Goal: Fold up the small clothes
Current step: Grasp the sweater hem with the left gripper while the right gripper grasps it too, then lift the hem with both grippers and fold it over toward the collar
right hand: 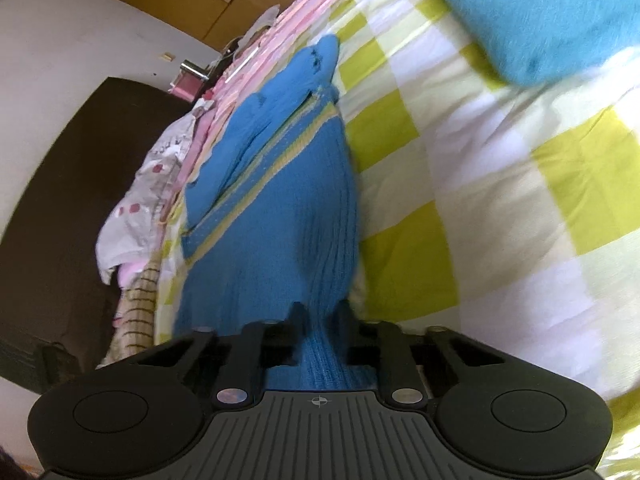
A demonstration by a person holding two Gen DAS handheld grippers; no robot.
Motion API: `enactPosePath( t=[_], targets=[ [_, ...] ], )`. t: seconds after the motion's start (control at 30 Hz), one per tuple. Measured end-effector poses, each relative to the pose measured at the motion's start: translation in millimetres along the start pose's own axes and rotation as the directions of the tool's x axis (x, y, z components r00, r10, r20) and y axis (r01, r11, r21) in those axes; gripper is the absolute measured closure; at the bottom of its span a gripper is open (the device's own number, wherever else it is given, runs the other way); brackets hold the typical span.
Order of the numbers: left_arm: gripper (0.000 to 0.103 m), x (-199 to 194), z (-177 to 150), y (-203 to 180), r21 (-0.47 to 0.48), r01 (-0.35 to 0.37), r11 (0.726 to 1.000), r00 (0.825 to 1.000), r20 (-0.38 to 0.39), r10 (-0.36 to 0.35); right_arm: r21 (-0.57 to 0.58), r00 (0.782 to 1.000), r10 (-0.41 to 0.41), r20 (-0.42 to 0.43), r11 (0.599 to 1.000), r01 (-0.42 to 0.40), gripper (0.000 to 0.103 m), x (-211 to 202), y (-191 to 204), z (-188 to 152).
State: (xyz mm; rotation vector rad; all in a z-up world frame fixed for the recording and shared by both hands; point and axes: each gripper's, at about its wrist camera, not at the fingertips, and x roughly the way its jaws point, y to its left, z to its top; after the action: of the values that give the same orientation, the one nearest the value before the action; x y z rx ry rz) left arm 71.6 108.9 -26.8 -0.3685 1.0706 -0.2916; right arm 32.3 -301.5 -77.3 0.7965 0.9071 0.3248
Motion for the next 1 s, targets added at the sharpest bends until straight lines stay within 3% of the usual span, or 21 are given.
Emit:
enactPosePath(
  t=[0.1,0.2,0.3,0.43,0.6,0.8,0.93,1.0],
  targets=[
    [0.087,-3,4,3,-0.037,0.085,0.996,0.996,0.031,-0.084,0.045,0.998,0.056,0.021,0.997,-0.057,0.091,1,2,0],
    [0.087,-5,12,7,-0.086,0.183,0.979,0.980,0.090,-0.175,0.102,0.986,0.150,0.078,0.982,-0.158,0.092,0,8,7],
    [0.088,-6,27,10,-0.128,0.283,0.950,0.952,0.162,-0.262,0.126,0.963,0.235,0.131,0.960,-0.251,0.092,3,22,22],
    [0.088,-4,50,14,-0.150,0.366,0.919,0.911,0.262,-0.320,0.130,0.930,0.305,0.204,0.933,-0.335,0.092,11,39,49],
    [0.088,4,83,23,-0.171,0.419,0.892,0.872,0.351,-0.342,0.119,0.902,0.335,0.272,0.918,-0.377,0.092,28,54,86],
    [0.088,15,127,31,-0.180,0.430,0.884,0.842,0.434,-0.321,0.117,0.888,0.322,0.327,0.919,-0.377,0.092,55,61,128],
    [0.088,32,153,38,-0.197,0.417,0.887,0.841,0.454,-0.294,0.141,0.890,0.298,0.345,0.921,-0.363,0.092,75,57,155],
    [0.088,45,165,43,-0.218,0.402,0.889,0.849,0.451,-0.273,0.151,0.896,0.275,0.349,0.927,-0.343,0.093,88,55,167]
  ],
)
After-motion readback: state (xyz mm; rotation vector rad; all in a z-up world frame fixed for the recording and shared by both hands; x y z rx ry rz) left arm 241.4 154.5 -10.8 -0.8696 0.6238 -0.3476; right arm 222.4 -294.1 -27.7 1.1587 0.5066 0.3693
